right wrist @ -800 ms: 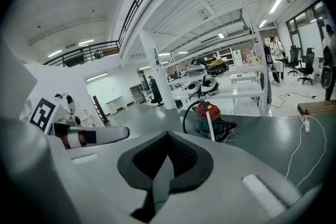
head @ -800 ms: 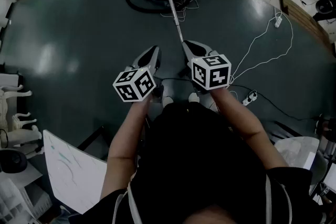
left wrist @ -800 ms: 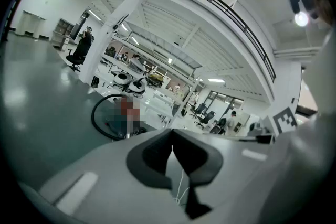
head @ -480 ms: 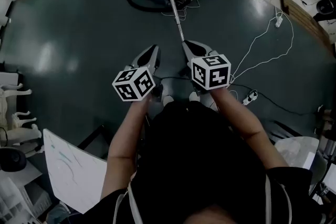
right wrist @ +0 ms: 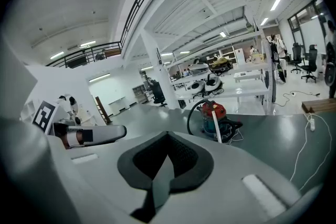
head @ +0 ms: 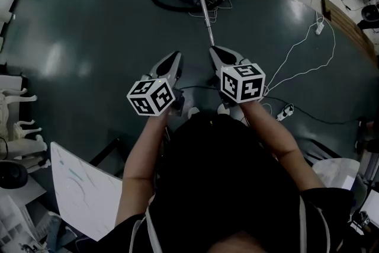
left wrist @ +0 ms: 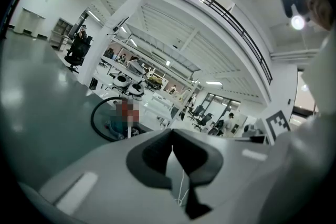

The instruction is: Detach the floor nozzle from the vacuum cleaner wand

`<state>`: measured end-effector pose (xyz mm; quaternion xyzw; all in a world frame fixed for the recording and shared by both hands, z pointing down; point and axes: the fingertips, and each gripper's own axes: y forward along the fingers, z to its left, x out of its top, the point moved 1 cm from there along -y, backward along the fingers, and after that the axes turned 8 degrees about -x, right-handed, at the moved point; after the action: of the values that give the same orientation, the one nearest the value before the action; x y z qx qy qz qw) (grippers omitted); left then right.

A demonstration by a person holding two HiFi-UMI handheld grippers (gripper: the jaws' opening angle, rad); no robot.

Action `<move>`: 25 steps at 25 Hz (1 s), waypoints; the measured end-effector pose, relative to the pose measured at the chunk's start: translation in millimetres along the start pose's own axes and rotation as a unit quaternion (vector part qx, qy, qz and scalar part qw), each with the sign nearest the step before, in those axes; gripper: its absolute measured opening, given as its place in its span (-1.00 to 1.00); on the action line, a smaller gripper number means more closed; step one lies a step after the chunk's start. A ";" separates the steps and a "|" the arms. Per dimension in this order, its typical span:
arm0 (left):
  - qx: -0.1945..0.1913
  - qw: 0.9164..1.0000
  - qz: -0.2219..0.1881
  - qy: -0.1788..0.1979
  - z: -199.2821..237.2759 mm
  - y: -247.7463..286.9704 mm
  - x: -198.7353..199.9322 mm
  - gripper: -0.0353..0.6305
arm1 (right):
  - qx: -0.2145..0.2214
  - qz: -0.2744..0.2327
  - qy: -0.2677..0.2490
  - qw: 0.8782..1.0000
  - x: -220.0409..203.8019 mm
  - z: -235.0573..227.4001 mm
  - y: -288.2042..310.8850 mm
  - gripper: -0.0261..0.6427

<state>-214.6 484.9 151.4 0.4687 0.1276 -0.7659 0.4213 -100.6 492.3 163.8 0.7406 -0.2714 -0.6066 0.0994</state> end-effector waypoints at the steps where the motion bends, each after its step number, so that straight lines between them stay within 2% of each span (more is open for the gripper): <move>1: 0.000 1.000 0.000 0.001 3.7 -3.5 0.3 -0.87 | -0.001 0.001 -0.003 1.000 -1.2 3.1 2.3 -0.94; 7: 0.012 1.000 -0.002 -0.022 36.9 -27.5 2.4 -0.87 | -0.007 0.009 0.012 1.000 -8.4 21.6 21.8 -0.94; 17: 0.019 1.000 0.007 -0.020 80.2 -47.3 7.6 -0.87 | -0.017 0.017 0.014 1.000 -13.7 45.0 53.6 -0.94; 25: 0.019 0.999 -0.002 -0.026 98.0 -44.7 14.8 -0.87 | -0.006 0.021 -0.003 1.000 -5.8 54.9 76.4 -0.94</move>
<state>-311.7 446.6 182.1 0.4559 0.1026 -0.7809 0.4144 -175.1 441.8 191.8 0.7323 -0.2835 -0.6082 0.1163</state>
